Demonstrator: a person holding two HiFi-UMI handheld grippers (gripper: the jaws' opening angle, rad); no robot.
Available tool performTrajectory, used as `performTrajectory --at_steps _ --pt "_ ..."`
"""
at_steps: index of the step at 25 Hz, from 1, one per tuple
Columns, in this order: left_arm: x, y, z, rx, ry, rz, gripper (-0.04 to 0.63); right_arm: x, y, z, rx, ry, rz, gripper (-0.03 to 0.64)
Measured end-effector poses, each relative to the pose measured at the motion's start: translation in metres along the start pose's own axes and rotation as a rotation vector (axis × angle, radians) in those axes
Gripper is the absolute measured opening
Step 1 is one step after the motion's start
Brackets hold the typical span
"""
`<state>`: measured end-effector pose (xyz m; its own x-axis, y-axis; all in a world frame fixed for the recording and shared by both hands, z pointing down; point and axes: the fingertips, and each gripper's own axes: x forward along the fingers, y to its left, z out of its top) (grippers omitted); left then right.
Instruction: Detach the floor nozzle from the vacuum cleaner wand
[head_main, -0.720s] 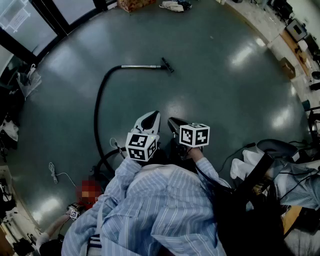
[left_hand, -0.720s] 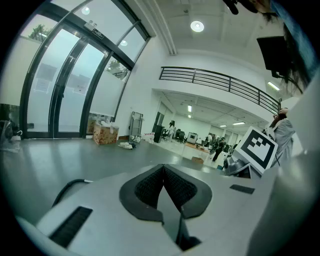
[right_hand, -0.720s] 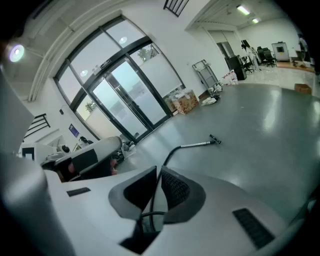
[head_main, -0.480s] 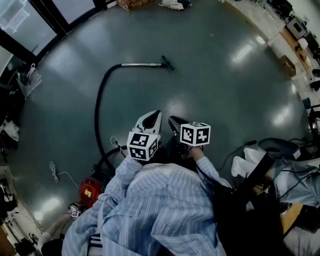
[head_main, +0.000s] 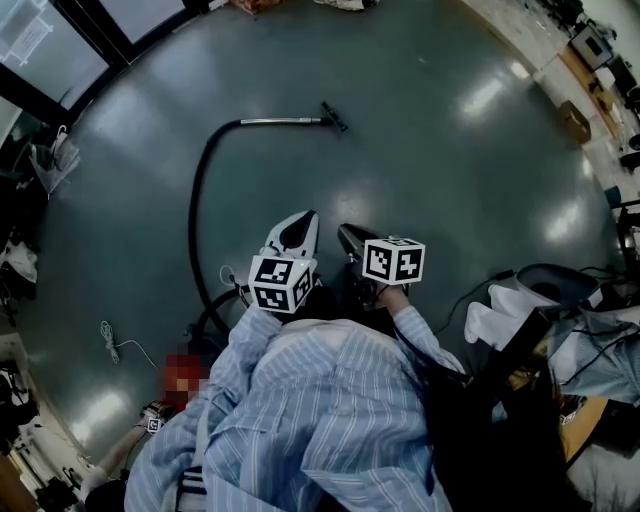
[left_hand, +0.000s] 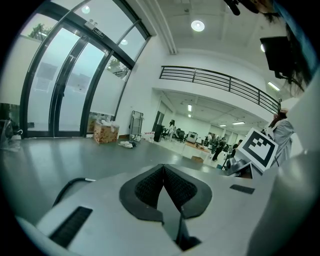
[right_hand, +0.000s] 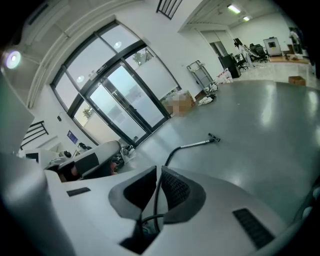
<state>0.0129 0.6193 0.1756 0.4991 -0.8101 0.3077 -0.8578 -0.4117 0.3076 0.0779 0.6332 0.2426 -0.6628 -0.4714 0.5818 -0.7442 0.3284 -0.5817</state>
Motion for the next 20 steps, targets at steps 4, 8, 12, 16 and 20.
performTrajectory --at_steps 4,8,12,16,20 --pt "-0.002 0.003 0.0 0.001 -0.004 -0.003 0.006 0.001 0.0 0.001 0.004 -0.008 -0.006 0.035" --pt "-0.005 0.011 0.004 -0.012 -0.016 0.001 0.006 0.004 0.001 0.001 -0.008 -0.006 -0.022 0.035" --pt "-0.008 0.02 0.004 -0.036 -0.026 0.01 0.006 0.004 0.002 -0.001 0.006 -0.016 -0.034 0.035" --pt "-0.003 0.029 0.003 -0.064 -0.015 0.011 0.006 0.006 -0.002 -0.002 0.031 -0.007 -0.044 0.035" --pt "0.008 0.032 0.002 -0.078 -0.001 0.013 0.006 0.009 -0.008 0.006 0.058 0.005 -0.046 0.035"
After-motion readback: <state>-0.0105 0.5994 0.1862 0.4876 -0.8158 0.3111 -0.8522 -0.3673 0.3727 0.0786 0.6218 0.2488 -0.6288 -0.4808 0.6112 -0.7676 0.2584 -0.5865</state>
